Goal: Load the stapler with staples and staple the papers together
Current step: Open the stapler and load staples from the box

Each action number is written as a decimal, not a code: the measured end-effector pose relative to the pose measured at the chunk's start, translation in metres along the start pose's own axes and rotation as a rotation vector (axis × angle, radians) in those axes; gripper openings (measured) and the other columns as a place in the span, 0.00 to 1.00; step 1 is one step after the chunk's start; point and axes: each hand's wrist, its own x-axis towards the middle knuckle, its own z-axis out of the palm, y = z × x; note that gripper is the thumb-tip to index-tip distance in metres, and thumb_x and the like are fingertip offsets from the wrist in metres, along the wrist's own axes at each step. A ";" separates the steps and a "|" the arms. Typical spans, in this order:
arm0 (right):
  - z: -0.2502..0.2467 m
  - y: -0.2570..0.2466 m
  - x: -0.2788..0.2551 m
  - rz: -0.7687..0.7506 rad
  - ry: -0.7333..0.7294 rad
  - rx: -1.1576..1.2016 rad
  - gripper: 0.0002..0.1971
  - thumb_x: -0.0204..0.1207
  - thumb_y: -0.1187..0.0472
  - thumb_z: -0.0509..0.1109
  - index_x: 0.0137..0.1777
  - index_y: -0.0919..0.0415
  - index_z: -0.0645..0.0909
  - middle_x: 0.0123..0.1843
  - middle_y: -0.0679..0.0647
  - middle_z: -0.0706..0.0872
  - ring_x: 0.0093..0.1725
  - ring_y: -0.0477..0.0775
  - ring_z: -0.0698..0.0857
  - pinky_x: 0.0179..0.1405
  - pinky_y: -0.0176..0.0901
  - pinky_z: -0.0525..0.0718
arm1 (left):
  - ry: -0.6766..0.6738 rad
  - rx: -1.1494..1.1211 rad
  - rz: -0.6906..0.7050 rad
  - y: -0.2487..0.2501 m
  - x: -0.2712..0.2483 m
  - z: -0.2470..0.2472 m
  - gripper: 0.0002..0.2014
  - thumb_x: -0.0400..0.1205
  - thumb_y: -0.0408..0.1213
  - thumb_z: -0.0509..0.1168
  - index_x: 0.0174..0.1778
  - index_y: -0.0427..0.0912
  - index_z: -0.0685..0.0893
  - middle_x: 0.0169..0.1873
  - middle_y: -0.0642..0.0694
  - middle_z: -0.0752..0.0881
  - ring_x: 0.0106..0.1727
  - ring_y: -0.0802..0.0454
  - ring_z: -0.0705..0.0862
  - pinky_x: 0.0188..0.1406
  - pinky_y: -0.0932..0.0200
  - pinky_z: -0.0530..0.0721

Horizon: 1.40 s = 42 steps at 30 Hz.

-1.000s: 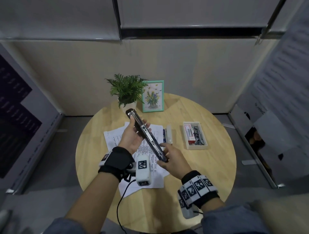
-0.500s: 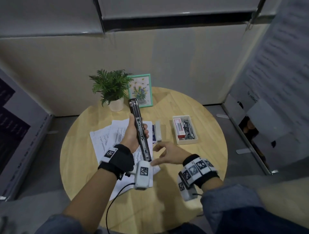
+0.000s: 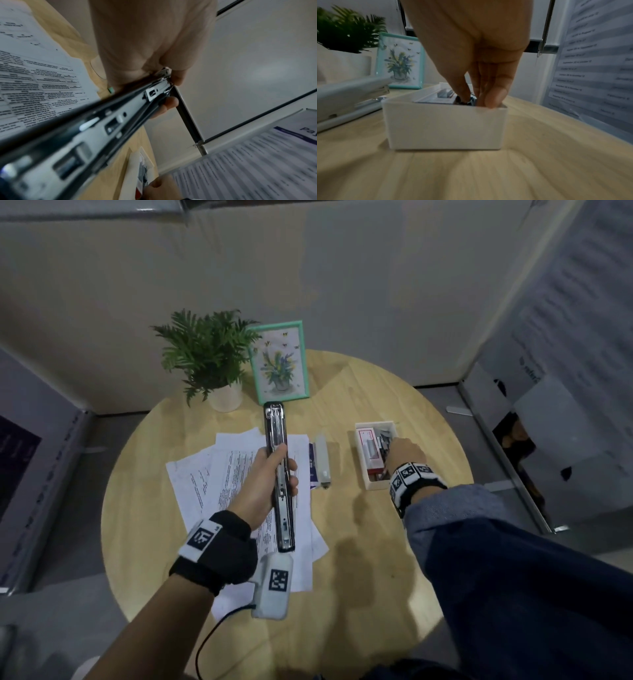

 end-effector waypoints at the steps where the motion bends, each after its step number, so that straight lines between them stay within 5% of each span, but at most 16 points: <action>1: 0.003 -0.001 0.003 0.006 -0.003 0.005 0.13 0.81 0.68 0.56 0.60 0.67 0.78 0.56 0.64 0.86 0.54 0.64 0.86 0.45 0.49 0.82 | -0.005 0.015 -0.007 0.001 0.002 -0.002 0.06 0.87 0.43 0.55 0.47 0.45 0.70 0.34 0.46 0.77 0.22 0.54 0.75 0.27 0.56 0.75; 5: 0.010 -0.002 0.006 0.063 0.042 0.051 0.10 0.80 0.68 0.58 0.52 0.68 0.80 0.53 0.64 0.88 0.51 0.65 0.87 0.43 0.49 0.82 | -0.034 0.043 -0.034 0.009 0.013 -0.004 0.05 0.87 0.42 0.55 0.46 0.46 0.70 0.35 0.46 0.78 0.23 0.53 0.75 0.28 0.55 0.75; 10: 0.007 -0.004 0.006 0.130 0.168 0.229 0.10 0.81 0.64 0.60 0.55 0.68 0.79 0.54 0.67 0.87 0.52 0.68 0.86 0.42 0.49 0.78 | -0.072 0.060 -0.041 0.015 0.020 0.001 0.06 0.87 0.41 0.54 0.46 0.45 0.69 0.36 0.45 0.78 0.25 0.52 0.75 0.29 0.55 0.75; 14: -0.018 -0.013 -0.003 0.028 0.251 0.838 0.04 0.79 0.65 0.64 0.47 0.66 0.79 0.43 0.64 0.85 0.39 0.63 0.86 0.34 0.44 0.84 | -0.096 0.115 -0.037 0.012 0.018 0.006 0.06 0.87 0.42 0.54 0.48 0.45 0.70 0.38 0.44 0.80 0.26 0.52 0.75 0.29 0.55 0.75; 17: -0.049 -0.035 -0.027 -0.130 0.024 1.471 0.07 0.77 0.74 0.65 0.41 0.63 0.76 0.39 0.65 0.84 0.32 0.56 0.85 0.31 0.40 0.89 | -0.131 0.146 -0.041 0.010 0.011 0.012 0.06 0.87 0.42 0.54 0.47 0.45 0.71 0.39 0.44 0.81 0.24 0.53 0.76 0.27 0.58 0.75; 19: -0.065 -0.050 -0.044 -0.265 -0.099 1.612 0.06 0.75 0.75 0.67 0.42 0.64 0.77 0.38 0.63 0.85 0.33 0.54 0.86 0.35 0.42 0.90 | -0.133 0.185 -0.036 0.009 0.006 0.016 0.06 0.87 0.41 0.53 0.46 0.44 0.71 0.38 0.45 0.81 0.24 0.54 0.77 0.27 0.59 0.75; 23: -0.075 -0.069 -0.064 -0.464 -0.085 1.403 0.06 0.72 0.70 0.73 0.44 0.61 0.80 0.39 0.58 0.86 0.37 0.48 0.84 0.31 0.36 0.87 | -0.131 0.223 -0.028 0.008 -0.002 0.022 0.07 0.87 0.41 0.55 0.50 0.41 0.70 0.39 0.43 0.81 0.26 0.51 0.76 0.25 0.58 0.76; 28: -0.073 -0.076 -0.073 -0.639 0.070 1.145 0.07 0.70 0.70 0.74 0.46 0.64 0.81 0.42 0.55 0.86 0.43 0.47 0.83 0.41 0.34 0.84 | -0.147 0.250 -0.029 0.008 -0.011 0.028 0.08 0.86 0.43 0.55 0.52 0.42 0.71 0.39 0.44 0.81 0.22 0.54 0.79 0.26 0.58 0.75; 31: -0.073 -0.074 -0.075 -0.682 0.111 1.084 0.07 0.71 0.70 0.73 0.45 0.61 0.80 0.41 0.47 0.84 0.44 0.43 0.83 0.43 0.28 0.83 | -0.133 0.237 -0.039 0.007 -0.015 0.031 0.08 0.86 0.43 0.55 0.51 0.42 0.70 0.38 0.44 0.80 0.23 0.53 0.78 0.25 0.59 0.76; 35: -0.073 -0.073 -0.076 -0.698 0.152 1.025 0.07 0.71 0.70 0.73 0.43 0.58 0.80 0.40 0.43 0.83 0.44 0.41 0.82 0.49 0.35 0.81 | -0.130 0.220 -0.036 0.006 -0.017 0.033 0.07 0.86 0.43 0.55 0.49 0.43 0.71 0.38 0.43 0.80 0.24 0.52 0.77 0.22 0.61 0.76; 42: -0.074 -0.074 -0.079 -0.696 0.205 1.014 0.06 0.72 0.69 0.73 0.44 0.58 0.80 0.42 0.51 0.85 0.43 0.41 0.83 0.48 0.28 0.79 | -0.129 0.212 -0.028 0.005 -0.020 0.034 0.07 0.86 0.44 0.55 0.47 0.44 0.71 0.38 0.43 0.80 0.25 0.52 0.76 0.21 0.61 0.76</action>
